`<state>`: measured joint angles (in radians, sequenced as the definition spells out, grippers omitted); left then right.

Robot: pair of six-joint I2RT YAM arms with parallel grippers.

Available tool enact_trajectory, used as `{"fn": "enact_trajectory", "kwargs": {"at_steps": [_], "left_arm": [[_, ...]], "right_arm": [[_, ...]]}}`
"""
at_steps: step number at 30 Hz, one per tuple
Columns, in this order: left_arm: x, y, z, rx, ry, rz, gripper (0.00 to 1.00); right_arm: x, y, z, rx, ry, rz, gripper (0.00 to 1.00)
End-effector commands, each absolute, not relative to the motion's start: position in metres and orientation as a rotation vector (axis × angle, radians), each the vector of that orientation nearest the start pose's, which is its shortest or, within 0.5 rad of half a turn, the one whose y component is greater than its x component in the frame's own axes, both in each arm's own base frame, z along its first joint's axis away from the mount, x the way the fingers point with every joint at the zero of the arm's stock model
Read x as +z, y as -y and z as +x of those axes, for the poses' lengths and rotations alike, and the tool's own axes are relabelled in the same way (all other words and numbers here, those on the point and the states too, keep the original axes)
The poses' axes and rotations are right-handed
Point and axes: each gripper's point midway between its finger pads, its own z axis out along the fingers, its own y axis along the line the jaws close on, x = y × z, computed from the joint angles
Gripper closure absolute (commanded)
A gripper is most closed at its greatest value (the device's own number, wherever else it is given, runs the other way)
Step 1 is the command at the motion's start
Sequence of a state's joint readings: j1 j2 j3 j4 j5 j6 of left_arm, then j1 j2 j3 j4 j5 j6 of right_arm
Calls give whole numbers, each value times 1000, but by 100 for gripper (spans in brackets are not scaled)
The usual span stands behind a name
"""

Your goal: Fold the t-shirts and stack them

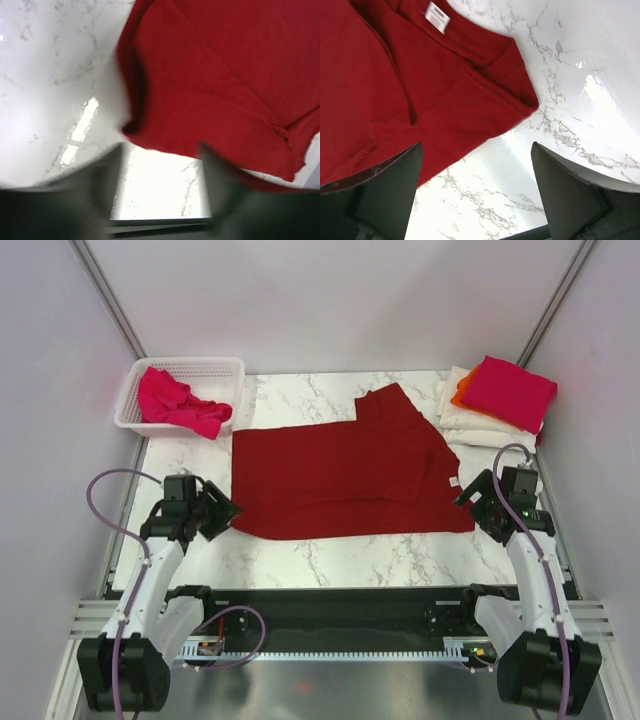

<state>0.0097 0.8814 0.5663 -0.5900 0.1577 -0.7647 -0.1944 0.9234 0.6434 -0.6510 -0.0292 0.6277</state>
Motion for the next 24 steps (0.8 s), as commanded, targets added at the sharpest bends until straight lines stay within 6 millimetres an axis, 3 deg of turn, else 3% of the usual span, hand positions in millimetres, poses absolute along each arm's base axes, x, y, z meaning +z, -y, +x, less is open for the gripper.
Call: {"fn": "enact_trajectory", "kwargs": {"at_steps": [1, 2, 5, 7, 9, 12, 13, 15, 17, 19, 24], "left_arm": [[106, 68, 220, -620, -2381, -882, 10], [118, 70, 222, -638, -2365, -855, 1], [149, 69, 228, -633, -2336, -761, 0], [170, 65, 233, -604, -2303, -674, 0], [179, 62, 236, -568, -2288, -583, 0], [187, 53, 241, -494, -2274, -489, 0], [187, 49, 242, -451, -2277, -428, 1], [184, 42, 242, -403, -2272, -448, 1], [186, 49, 242, -451, -2256, -419, 1], [174, 50, 242, -459, -2259, -422, 1], [172, 49, 246, -448, -2249, -415, 2]], "right_arm": [[120, 19, 235, 219, -2227, 999, 2], [125, 21, 234, 203, -2226, 978, 2], [153, 22, 245, 218, -2182, 896, 2], [166, 10, 259, 321, -2149, 815, 2], [164, -9, 267, 434, -2163, 751, 3], [154, -24, 285, 480, -2208, 699, 22], [143, -36, 292, 481, -2261, 668, 27], [137, -49, 302, 482, -2295, 640, 37], [123, -73, 312, 488, -2344, 592, 46], [109, -88, 320, 483, -2388, 572, 51], [85, -90, 335, 431, -2442, 579, 55]]}}
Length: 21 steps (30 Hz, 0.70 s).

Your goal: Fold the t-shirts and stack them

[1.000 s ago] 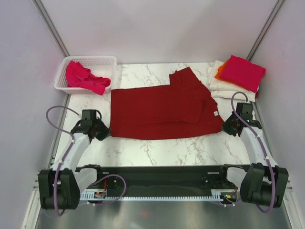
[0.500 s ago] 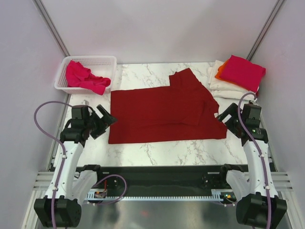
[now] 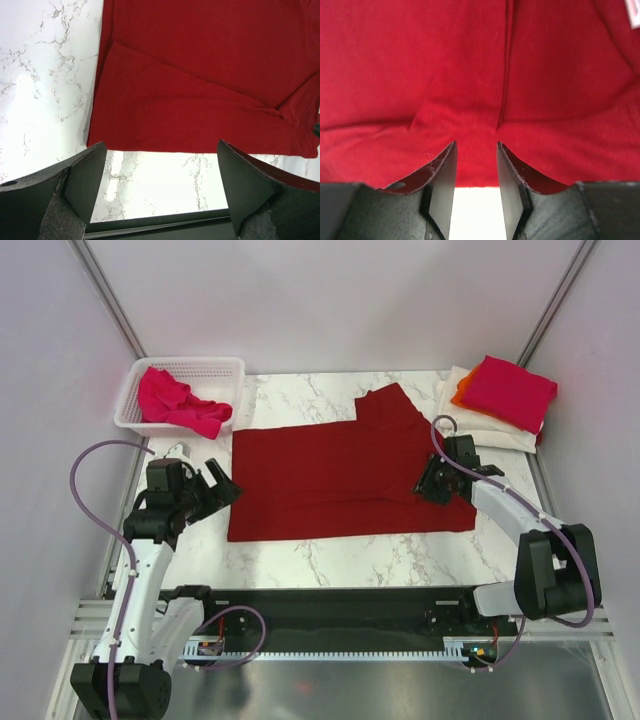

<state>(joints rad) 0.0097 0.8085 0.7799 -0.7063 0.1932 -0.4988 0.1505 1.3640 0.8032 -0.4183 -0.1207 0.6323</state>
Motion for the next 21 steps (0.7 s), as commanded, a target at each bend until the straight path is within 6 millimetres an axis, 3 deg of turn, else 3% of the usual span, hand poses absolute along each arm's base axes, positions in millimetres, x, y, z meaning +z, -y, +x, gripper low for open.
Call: {"fn": "enact_trajectory", "kwargs": {"at_steps": [1, 13, 21], "left_arm": [[172, 49, 247, -449, -2249, -413, 2], [166, 49, 249, -450, -2274, -413, 5], [167, 48, 249, -441, -2270, -416, 5]], "right_arm": [[77, -89, 337, 417, -2458, 582, 55], [47, -90, 348, 395, -2501, 603, 57], [33, -94, 344, 395, -2537, 596, 60]]}}
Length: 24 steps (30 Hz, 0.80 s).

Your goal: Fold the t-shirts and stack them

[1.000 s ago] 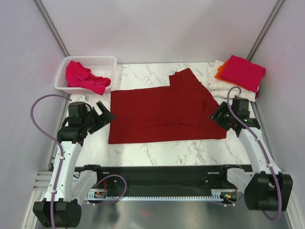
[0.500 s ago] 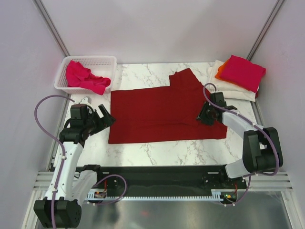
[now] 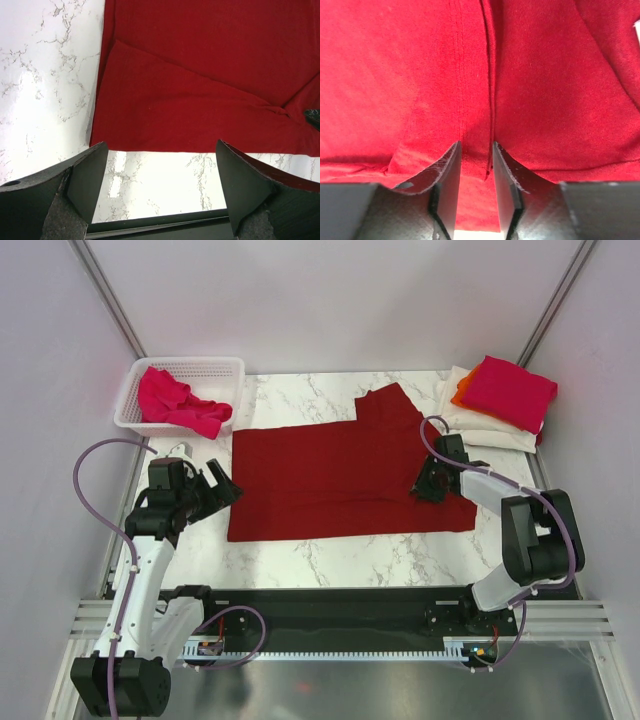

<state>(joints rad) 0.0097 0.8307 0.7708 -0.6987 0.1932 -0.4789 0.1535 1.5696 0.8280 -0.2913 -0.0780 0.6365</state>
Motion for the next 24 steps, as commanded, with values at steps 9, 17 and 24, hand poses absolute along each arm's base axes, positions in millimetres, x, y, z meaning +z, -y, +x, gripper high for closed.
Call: {"fn": "enact_trajectory", "kwargs": {"at_steps": [9, 17, 24], "left_arm": [[167, 48, 249, -437, -2265, -415, 5], [168, 47, 249, -433, -2261, -417, 5], [168, 46, 248, -429, -2258, -419, 5]], "right_arm": [[32, -99, 344, 405, -2544, 573, 89], [72, -117, 369, 456, -2491, 513, 98], [79, -140, 399, 474, -2496, 461, 97]]}}
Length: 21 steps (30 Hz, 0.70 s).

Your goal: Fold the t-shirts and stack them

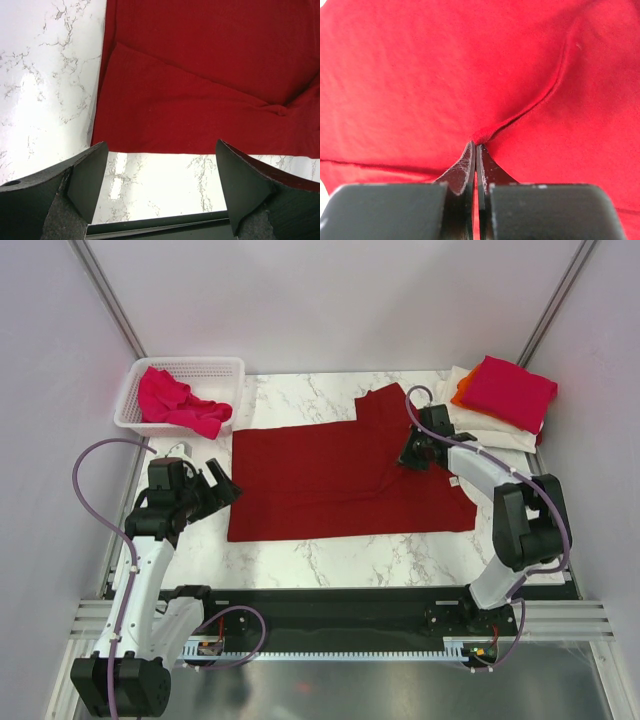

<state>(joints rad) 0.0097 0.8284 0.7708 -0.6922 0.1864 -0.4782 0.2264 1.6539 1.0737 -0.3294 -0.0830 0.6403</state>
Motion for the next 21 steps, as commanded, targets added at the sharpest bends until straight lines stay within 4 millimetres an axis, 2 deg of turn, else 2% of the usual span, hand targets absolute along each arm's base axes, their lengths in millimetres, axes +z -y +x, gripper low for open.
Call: {"fn": "enact_trajectory", "kwargs": {"at_steps": [1, 3, 6, 8, 9, 12, 15, 16, 18, 19, 20, 21], "left_arm": [[168, 46, 248, -428, -2259, -419, 5], [168, 46, 248, -427, -2257, -420, 5], [167, 46, 249, -428, -2261, -420, 5], [167, 46, 248, -426, -2262, -421, 5], [168, 45, 249, -425, -2259, -421, 5], [168, 45, 248, -425, -2256, -420, 5], [169, 45, 248, -424, -2254, -420, 5], [169, 45, 248, -424, -2254, -420, 5], [169, 45, 248, -425, -2254, -420, 5], [169, 45, 248, -424, -2253, -420, 5], [169, 46, 248, -428, -2255, -417, 5], [169, 46, 248, -427, -2253, -418, 5]], "right_arm": [[84, -144, 406, 481, -2485, 450, 97], [81, -149, 413, 483, -2494, 437, 94], [70, -159, 424, 490, -2526, 414, 86], [77, -164, 434, 505, -2508, 395, 70], [72, -168, 435, 520, -2523, 379, 50], [86, -177, 452, 544, -2491, 332, 32], [95, -178, 464, 530, -2475, 305, 30], [110, -177, 478, 520, -2433, 296, 29], [116, -178, 490, 517, -2412, 290, 27], [133, -180, 503, 525, -2368, 271, 27], [136, -180, 511, 513, -2353, 264, 26], [127, -178, 517, 489, -2372, 270, 26]]}}
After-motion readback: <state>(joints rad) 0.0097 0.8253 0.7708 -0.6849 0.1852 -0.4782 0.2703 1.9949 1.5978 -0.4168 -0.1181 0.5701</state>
